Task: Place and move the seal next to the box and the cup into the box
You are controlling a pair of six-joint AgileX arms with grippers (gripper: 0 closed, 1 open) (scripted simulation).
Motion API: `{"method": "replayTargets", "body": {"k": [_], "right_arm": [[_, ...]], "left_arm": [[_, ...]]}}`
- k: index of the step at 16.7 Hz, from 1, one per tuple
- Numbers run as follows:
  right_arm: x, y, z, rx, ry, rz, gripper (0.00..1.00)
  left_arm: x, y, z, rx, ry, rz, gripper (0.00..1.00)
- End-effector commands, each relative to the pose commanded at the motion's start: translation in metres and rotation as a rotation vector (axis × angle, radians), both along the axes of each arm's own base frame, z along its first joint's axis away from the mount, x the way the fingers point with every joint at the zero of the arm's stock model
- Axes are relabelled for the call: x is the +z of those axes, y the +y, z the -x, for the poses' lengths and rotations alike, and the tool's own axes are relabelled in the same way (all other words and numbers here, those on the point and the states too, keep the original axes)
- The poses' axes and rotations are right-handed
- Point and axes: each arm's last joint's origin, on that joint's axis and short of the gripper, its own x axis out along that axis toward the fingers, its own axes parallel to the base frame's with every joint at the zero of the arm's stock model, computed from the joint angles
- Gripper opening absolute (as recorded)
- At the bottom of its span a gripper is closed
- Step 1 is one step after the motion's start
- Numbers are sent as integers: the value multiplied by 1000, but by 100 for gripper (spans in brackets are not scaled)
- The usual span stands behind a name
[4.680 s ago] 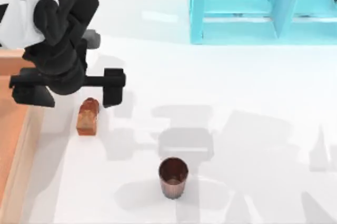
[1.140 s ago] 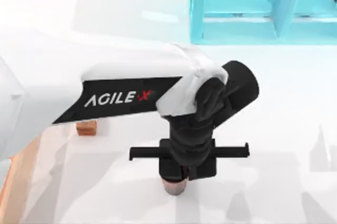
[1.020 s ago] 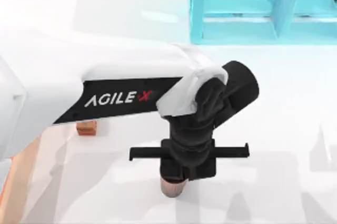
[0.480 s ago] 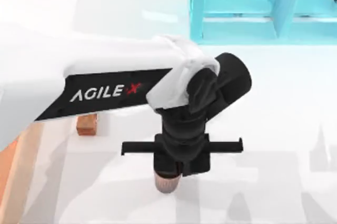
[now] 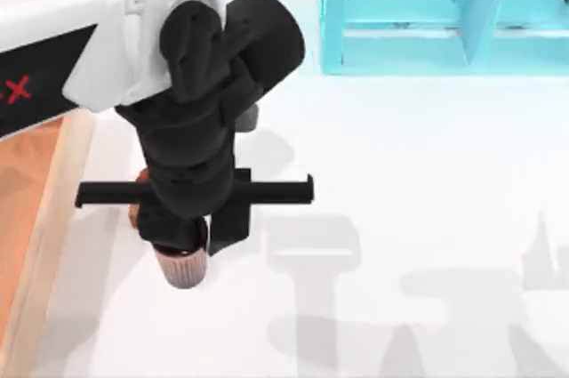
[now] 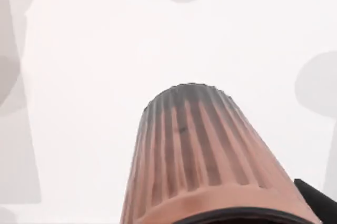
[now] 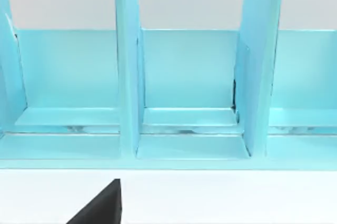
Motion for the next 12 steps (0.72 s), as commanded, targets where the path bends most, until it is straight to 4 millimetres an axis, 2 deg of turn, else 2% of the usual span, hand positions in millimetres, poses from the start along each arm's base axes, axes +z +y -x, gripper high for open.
{"method": "replayTargets", "body": {"k": [5, 7, 9, 12], "right_arm": [[0, 0, 0, 0, 0, 0, 100], [0, 0, 0, 0, 0, 0, 100], [0, 0, 0, 0, 0, 0, 100], [0, 0, 0, 0, 0, 0, 100]], "left_arm": [[2, 1, 0, -5, -1, -1, 0], [2, 9, -5, -5, 4, -3, 0], [2, 28, -15, -5, 9, -2, 0], [4, 73, -31, -3, 14, 3, 0]]}}
